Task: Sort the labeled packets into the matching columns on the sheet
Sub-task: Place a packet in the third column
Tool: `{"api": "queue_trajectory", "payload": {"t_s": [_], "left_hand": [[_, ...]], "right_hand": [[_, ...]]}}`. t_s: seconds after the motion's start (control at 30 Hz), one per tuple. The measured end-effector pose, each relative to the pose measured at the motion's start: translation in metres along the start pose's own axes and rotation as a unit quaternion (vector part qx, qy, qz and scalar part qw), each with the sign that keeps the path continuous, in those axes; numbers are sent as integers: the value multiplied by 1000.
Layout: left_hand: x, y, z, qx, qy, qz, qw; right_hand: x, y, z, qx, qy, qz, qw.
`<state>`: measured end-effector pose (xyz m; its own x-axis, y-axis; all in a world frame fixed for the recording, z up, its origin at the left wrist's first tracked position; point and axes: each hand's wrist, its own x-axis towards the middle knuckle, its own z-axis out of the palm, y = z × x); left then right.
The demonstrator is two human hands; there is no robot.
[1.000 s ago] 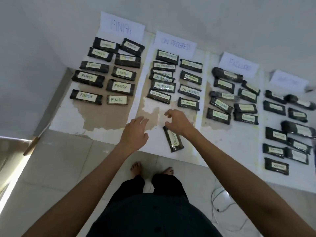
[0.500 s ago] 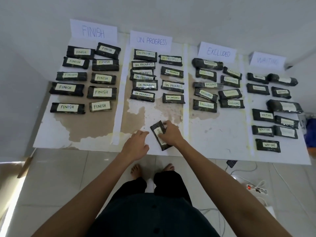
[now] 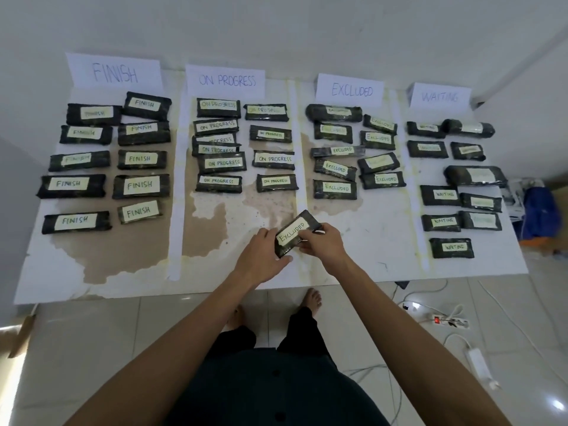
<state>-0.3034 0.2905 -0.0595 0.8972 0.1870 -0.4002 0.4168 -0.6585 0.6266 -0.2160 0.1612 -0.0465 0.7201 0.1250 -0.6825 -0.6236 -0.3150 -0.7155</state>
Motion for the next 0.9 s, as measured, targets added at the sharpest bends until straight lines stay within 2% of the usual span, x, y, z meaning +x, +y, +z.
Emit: {"api": "queue_trajectory", "payload": {"t_s": [0.3, 0.4, 0.47, 0.57, 0.7, 0.8, 0.9], "left_hand": [[56, 63, 21, 100, 12, 83, 991], [82, 89, 34, 109, 28, 112, 987], [102, 104, 44, 127, 28, 139, 982], [131, 129, 63, 168, 19, 165, 972], [162, 158, 91, 211, 18, 198, 957], [178, 171, 105, 234, 14, 192, 953], [189, 174, 115, 247, 15, 170, 954]], "right_hand": [[25, -15, -76, 37, 30, -3, 999], [41, -18, -112, 24, 94, -2, 995], [50, -17, -141, -51, 147, -28, 987], [62, -7, -183, -272, 166, -127, 939], [82, 19, -220, -456, 80, -175, 869], [91, 32, -229, -517, 66, -228, 822], [99, 36, -234, -526, 54, -257, 809]]}}
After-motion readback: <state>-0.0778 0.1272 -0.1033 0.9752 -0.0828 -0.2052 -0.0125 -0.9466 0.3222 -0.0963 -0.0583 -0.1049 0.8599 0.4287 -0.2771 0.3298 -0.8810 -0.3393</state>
